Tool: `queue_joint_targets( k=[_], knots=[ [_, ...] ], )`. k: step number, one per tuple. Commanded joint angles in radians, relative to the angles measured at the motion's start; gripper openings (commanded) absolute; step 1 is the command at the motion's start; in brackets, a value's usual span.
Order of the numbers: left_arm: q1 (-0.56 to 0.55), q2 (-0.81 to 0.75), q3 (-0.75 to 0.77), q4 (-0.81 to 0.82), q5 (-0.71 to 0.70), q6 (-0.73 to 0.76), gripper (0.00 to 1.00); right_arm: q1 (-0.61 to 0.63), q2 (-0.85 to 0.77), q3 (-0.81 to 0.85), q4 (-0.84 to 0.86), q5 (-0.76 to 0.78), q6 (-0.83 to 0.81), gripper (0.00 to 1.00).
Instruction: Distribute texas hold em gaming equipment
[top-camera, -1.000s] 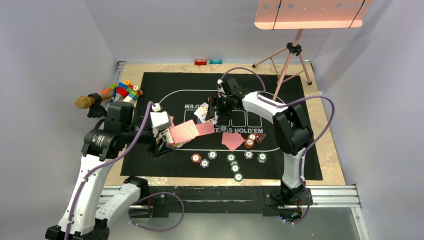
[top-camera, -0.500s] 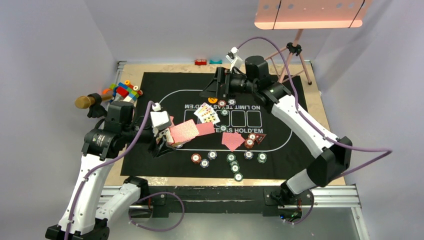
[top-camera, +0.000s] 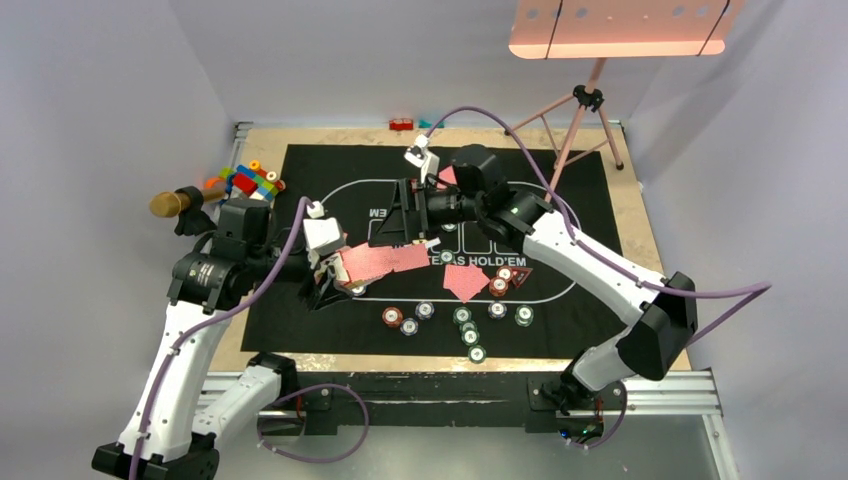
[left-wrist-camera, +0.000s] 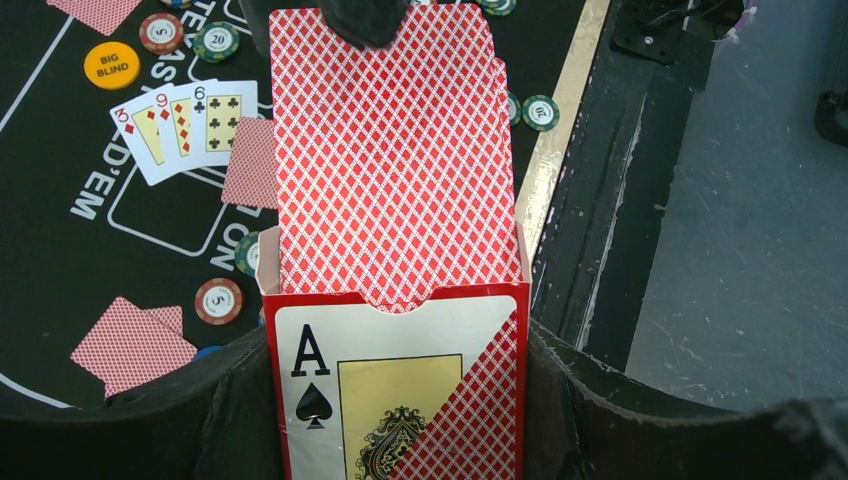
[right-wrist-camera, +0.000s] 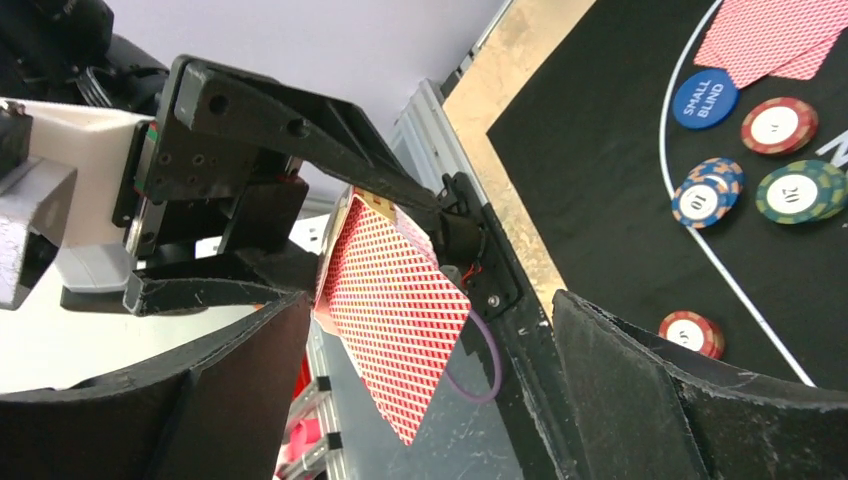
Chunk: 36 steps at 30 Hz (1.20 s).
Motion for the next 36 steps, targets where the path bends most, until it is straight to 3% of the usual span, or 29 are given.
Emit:
queue_joint_targets(
  k=[1,14,36],
  knots=[
    [0.008,0.002,0.018,0.049,0.027,0.000,0.00,0.044,0.015,0.006,0.034,-0.016,0.004,0.96],
    [0.007,0.016,0.033,0.061,0.023,0.002,0.00,0.061,0.044,-0.001,-0.033,-0.008,-0.027,0.94],
    [0.008,0.020,0.042,0.065,0.028,-0.008,0.00,0.004,-0.027,0.004,-0.138,0.013,-0.037,0.44]
  ],
)
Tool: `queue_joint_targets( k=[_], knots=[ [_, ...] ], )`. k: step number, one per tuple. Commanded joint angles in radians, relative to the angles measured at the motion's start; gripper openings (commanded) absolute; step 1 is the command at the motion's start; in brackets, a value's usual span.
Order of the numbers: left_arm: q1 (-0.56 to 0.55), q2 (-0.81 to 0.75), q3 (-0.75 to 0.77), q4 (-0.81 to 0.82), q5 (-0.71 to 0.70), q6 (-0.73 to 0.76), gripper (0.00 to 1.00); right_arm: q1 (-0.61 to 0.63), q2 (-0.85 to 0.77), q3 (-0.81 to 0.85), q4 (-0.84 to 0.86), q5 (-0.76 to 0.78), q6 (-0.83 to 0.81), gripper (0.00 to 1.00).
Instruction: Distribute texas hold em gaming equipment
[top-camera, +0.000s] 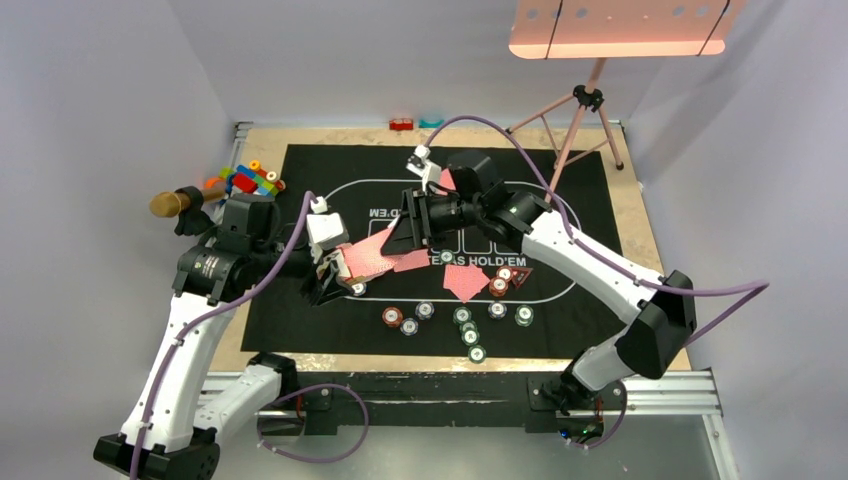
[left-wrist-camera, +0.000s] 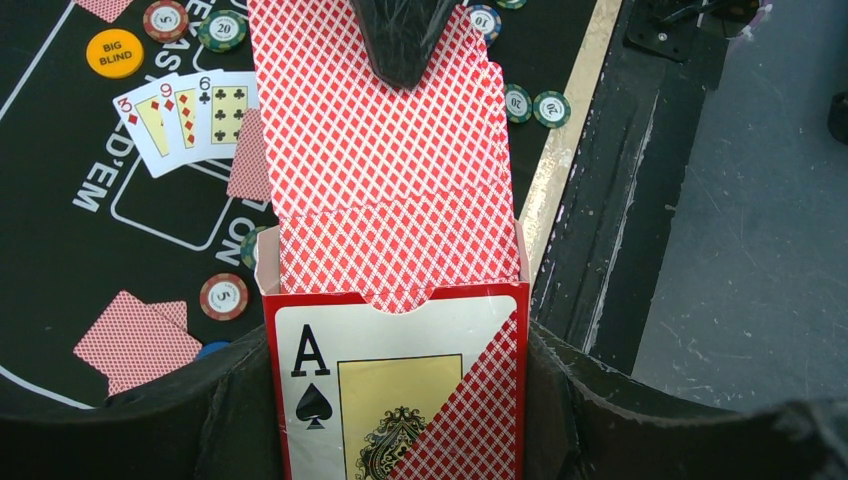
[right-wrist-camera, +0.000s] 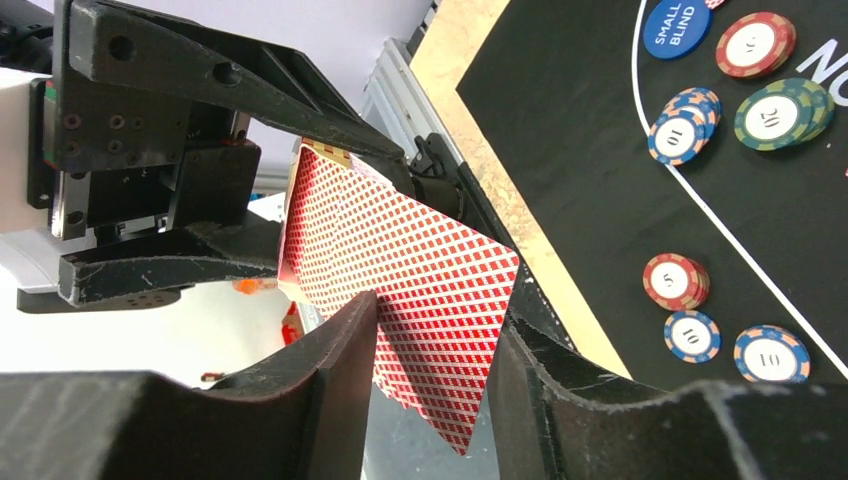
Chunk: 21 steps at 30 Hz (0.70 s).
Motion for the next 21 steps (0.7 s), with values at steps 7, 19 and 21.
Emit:
queue_joint_targets(
  k=[7,19,21],
  knots=[
    [0.008,-0.022,0.035,0.053,0.048,-0.010,0.00,-0.030,-0.077,0.039,-0.045,0.024,-0.015,0.34],
    [0.008,-0.035,0.033,0.051,0.053,-0.015,0.00,-0.058,-0.083,0.131,-0.156,0.087,-0.093,0.35],
    [0.008,-0.036,0.034,0.049,0.055,-0.017,0.00,-0.059,-0.081,0.147,-0.181,0.104,-0.110,0.35]
  ],
)
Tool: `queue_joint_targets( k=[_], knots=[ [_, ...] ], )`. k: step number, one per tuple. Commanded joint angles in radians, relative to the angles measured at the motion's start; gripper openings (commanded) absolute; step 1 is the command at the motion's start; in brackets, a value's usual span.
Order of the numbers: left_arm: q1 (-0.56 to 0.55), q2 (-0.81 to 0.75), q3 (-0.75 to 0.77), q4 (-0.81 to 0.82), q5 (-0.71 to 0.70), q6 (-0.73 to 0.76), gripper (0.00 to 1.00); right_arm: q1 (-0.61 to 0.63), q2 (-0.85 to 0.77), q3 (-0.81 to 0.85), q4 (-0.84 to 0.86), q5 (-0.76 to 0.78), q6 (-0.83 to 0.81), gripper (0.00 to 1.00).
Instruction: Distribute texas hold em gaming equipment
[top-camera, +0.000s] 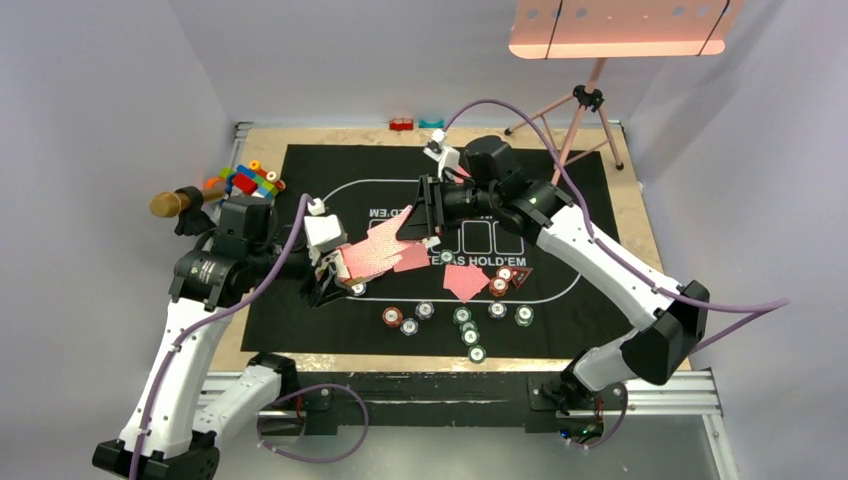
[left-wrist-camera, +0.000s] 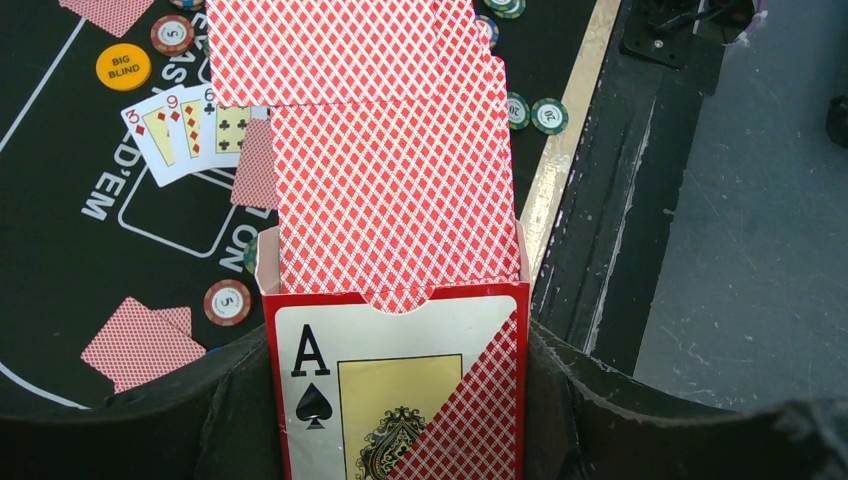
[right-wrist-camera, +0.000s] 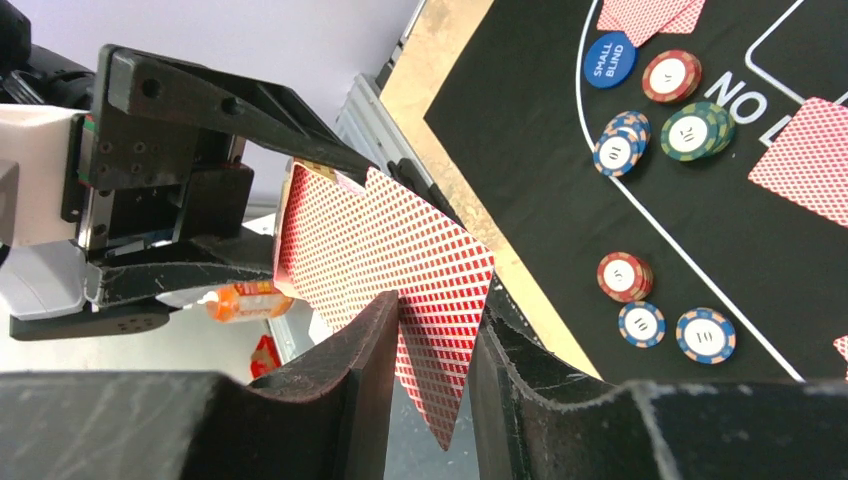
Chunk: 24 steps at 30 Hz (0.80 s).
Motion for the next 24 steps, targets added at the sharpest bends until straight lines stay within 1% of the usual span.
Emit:
queue_joint_targets(
  k=[1,4,8,10,12,15,19,24],
  knots=[
    [0.008,-0.015,0.036,0.043,0.049,-0.010,0.00,-0.006,-0.032,0.079,-0.061,0.051,-0.063,0.35],
    [0.008,-0.017,0.037,0.039,0.048,-0.010,0.00,-0.011,-0.031,0.089,-0.077,0.062,-0.071,0.31],
    [0.008,-0.019,0.036,0.036,0.046,-0.010,0.00,-0.033,-0.045,0.098,-0.077,0.062,-0.063,0.08],
    [0.008,-0.018,0.034,0.036,0.046,-0.009,0.00,-0.048,-0.054,0.099,-0.074,0.062,-0.050,0.00],
    [0.008,-0.018,0.034,0.037,0.048,-0.010,0.00,-0.062,-0.065,0.099,-0.072,0.063,-0.040,0.00],
    [0.008,-0.019,0.034,0.038,0.048,-0.010,0.00,-0.093,-0.077,0.079,-0.051,0.016,-0.015,0.00],
    [0.008,-0.018,0.034,0.038,0.049,-0.012,0.00,-0.139,-0.086,0.025,0.012,-0.055,0.025,0.00],
    [0.008,-0.021,0.037,0.033,0.048,-0.011,0.00,-0.186,-0.053,-0.072,0.087,-0.082,0.045,0.00]
  ],
)
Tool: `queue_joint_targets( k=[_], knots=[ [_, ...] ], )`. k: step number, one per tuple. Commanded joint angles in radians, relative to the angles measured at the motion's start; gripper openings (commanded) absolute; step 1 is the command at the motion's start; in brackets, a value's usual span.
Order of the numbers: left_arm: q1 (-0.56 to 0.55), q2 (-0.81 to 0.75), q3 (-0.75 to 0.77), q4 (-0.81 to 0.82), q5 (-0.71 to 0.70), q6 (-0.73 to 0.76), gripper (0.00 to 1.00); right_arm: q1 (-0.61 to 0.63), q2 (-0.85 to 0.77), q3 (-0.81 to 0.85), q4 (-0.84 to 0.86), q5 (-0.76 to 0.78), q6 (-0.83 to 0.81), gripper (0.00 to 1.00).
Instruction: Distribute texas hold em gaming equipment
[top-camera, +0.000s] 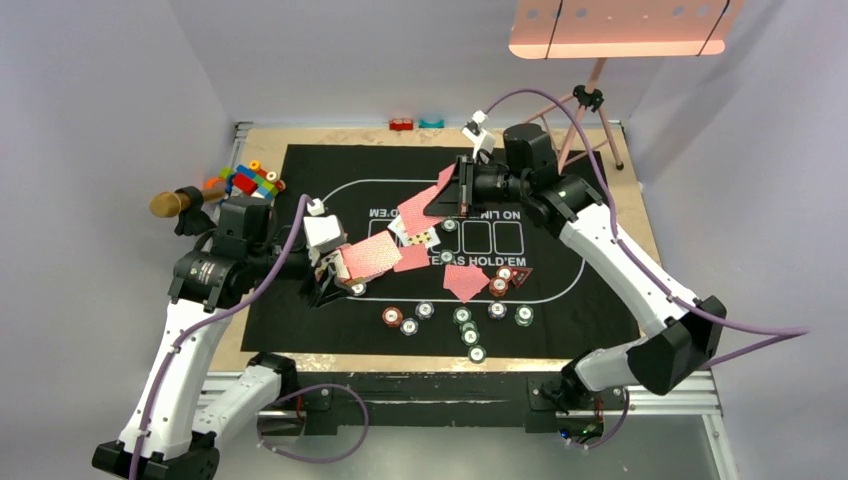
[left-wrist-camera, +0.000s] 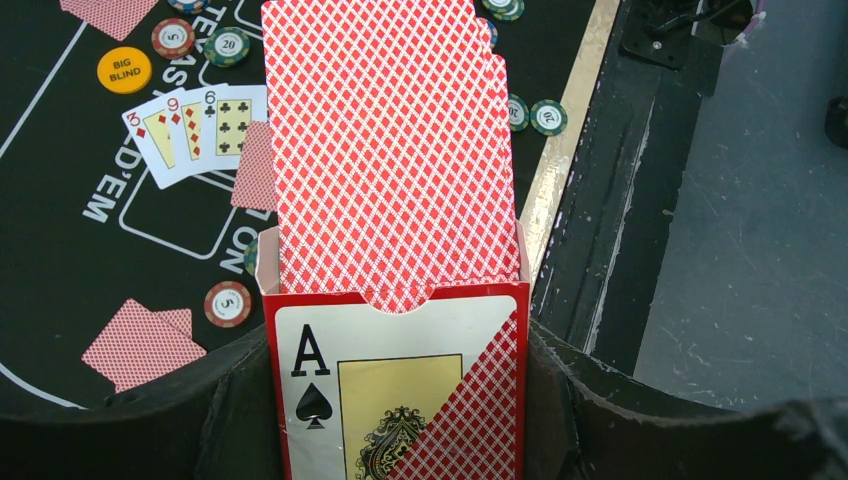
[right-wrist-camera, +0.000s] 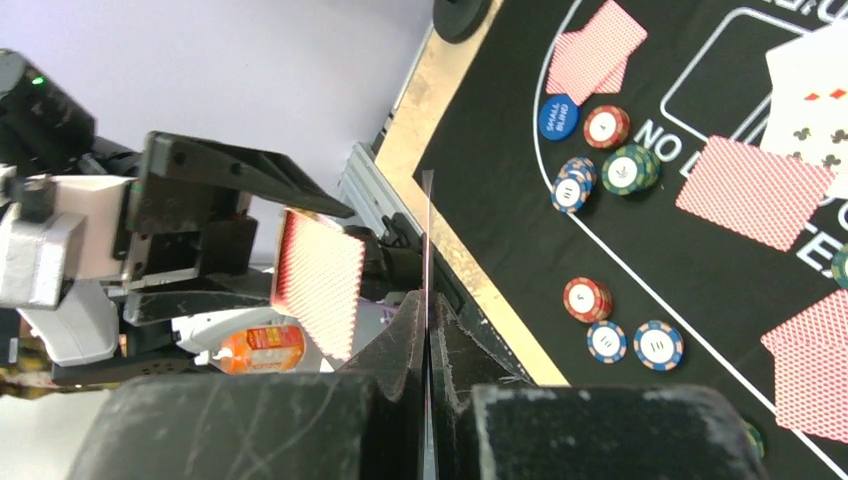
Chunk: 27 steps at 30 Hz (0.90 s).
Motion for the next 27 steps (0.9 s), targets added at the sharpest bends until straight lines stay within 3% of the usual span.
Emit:
queue_joint_targets(
  k=[1,14,27],
  knots=[
    [0.008,-0.018,0.037,0.030,0.044,-0.010,0.00,-0.028,0.029,-0.084,0.103,-0.048,0.030,0.00],
    [0.008,-0.022,0.033,0.032,0.054,-0.025,0.00,-0.022,0.459,-0.138,0.321,0.035,0.019,0.00],
    [0.008,-0.017,0.036,0.032,0.052,-0.026,0.00,0.004,0.631,-0.128,0.414,0.101,0.050,0.00]
  ],
)
